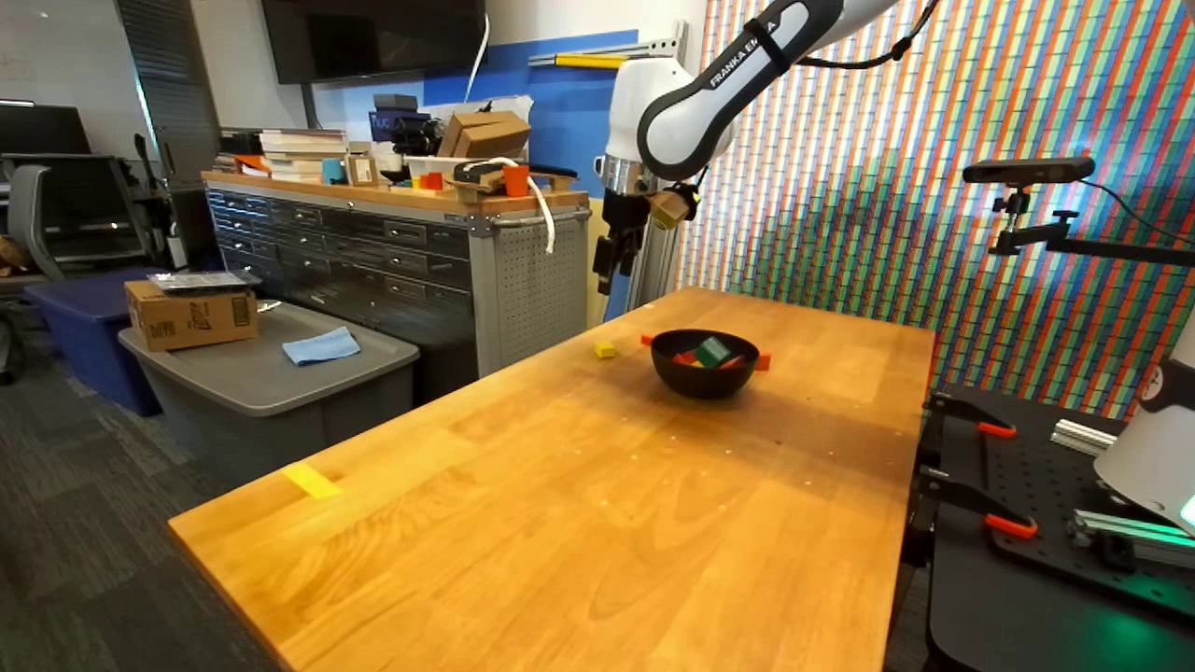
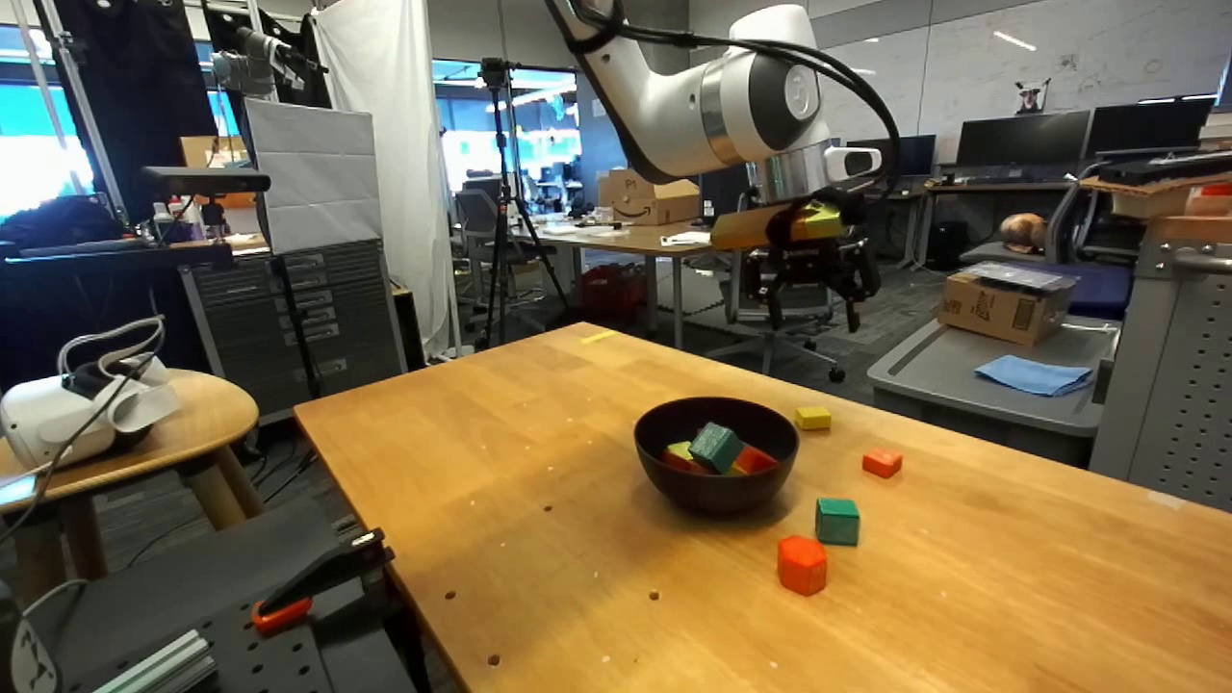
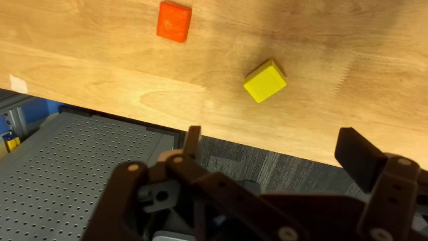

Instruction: Pick up all the toy blocks from the table and put them in the bowl

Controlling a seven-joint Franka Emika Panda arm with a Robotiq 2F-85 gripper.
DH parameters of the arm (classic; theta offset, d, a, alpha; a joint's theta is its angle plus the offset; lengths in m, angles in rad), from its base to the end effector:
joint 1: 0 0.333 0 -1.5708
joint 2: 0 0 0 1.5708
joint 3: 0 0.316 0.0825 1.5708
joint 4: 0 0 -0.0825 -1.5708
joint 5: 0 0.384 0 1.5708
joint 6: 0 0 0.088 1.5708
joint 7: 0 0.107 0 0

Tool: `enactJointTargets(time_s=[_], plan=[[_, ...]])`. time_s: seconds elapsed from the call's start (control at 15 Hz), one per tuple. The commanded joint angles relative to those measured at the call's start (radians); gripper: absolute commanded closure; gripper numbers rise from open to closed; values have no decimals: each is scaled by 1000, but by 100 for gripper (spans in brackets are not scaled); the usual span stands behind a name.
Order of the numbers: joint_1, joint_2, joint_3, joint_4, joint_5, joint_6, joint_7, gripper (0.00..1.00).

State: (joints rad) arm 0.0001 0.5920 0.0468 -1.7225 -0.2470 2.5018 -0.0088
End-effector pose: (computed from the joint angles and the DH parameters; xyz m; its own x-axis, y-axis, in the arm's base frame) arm 0.6889 0.0304 0.2615 0.9559 0.2376 0.1725 0.2117 -0.9648 0.1562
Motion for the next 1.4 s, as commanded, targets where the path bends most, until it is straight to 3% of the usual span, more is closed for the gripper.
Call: enactJointTargets(time_s=[0.0,0.33,0.87,1.33], plan=[[13,61,-7,58,49,3,-36,0],[24,153,-12,147,101,-12,8,0],[64,319,-80,329,117,-22,122,0],[105,377,-145,338,116,-55,229,0]])
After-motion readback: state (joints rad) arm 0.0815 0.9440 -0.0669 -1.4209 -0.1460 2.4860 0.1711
